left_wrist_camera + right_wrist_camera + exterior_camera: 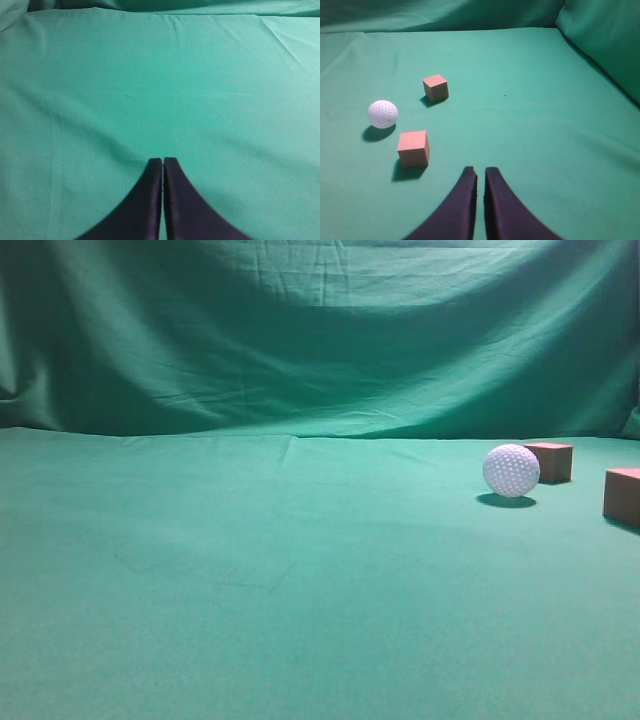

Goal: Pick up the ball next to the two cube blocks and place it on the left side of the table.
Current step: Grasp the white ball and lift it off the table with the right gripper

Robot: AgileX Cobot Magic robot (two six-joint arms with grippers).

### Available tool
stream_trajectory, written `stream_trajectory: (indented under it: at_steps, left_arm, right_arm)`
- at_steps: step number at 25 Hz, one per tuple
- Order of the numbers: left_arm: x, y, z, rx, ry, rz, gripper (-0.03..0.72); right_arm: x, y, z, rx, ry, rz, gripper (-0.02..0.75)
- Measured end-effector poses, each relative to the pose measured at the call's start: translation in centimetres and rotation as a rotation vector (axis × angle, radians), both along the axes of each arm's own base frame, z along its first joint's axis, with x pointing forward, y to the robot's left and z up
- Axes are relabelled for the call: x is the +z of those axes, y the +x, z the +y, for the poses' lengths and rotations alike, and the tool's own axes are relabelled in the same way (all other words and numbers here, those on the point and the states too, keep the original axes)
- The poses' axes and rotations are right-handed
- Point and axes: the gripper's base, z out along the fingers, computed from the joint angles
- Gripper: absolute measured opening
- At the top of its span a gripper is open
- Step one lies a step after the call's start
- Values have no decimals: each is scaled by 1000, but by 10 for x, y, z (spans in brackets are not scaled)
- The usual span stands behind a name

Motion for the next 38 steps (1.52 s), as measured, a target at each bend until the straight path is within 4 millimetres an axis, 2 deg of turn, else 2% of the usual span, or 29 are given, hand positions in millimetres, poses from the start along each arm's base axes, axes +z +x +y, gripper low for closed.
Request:
stream_trajectory:
  at_steps: [1, 2, 4, 7, 8, 9, 10, 11, 13, 15, 18, 22, 25, 32, 33, 38]
  left_arm:
    - [0, 0, 0, 0, 0, 0, 0]
    - [0, 0, 0, 0, 0, 0, 0]
    - [0, 0, 0, 0, 0, 0, 0]
    - [0, 0, 0, 0, 0, 0, 0]
    - [0, 0, 0, 0, 0, 0, 0]
    - [0, 0, 0, 0, 0, 0, 0]
    - [0, 0, 0, 0, 0, 0, 0]
    - [0, 0, 0, 0, 0, 0, 0]
    - [0, 0, 0, 0, 0, 0, 0]
    - [0, 0, 0, 0, 0, 0, 0]
    - [0, 0, 0, 0, 0, 0, 0]
    - [0, 0, 0, 0, 0, 0, 0]
    - [0, 0, 0, 0, 0, 0, 0]
    - [0, 0, 0, 0, 0, 0, 0]
    - [0, 0, 0, 0, 0, 0, 0]
    - [0, 0, 0, 0, 0, 0, 0]
  right_arm:
    - [1, 0, 0, 2, -6, -7, 46]
    - [1, 1, 0, 3, 0, -23, 0]
    - [8, 2, 2, 4, 52, -95, 0]
    - [27, 4, 2, -10, 207, -285, 0]
    - [34, 4, 1, -17, 244, -361, 46]
    - [42, 4, 0, -22, 265, -444, 0]
    - [48, 3, -1, -27, 278, -514, 46]
    - [54, 1, -2, -31, 289, -584, 46]
    - [64, -1, -3, -29, 299, -612, 46]
    - [81, -5, -1, -11, 288, -558, 46]
    - [110, -5, 3, 22, 193, -388, 46]
    - [127, 16, 10, 63, 91, -63, 46]
    - [128, 39, 13, 77, 61, 133, 46]
    - [123, 85, 22, 111, 36, 430, 46]
    - [124, 91, 24, 134, 25, 472, 0]
    - [119, 128, 50, 278, -40, 637, 0]
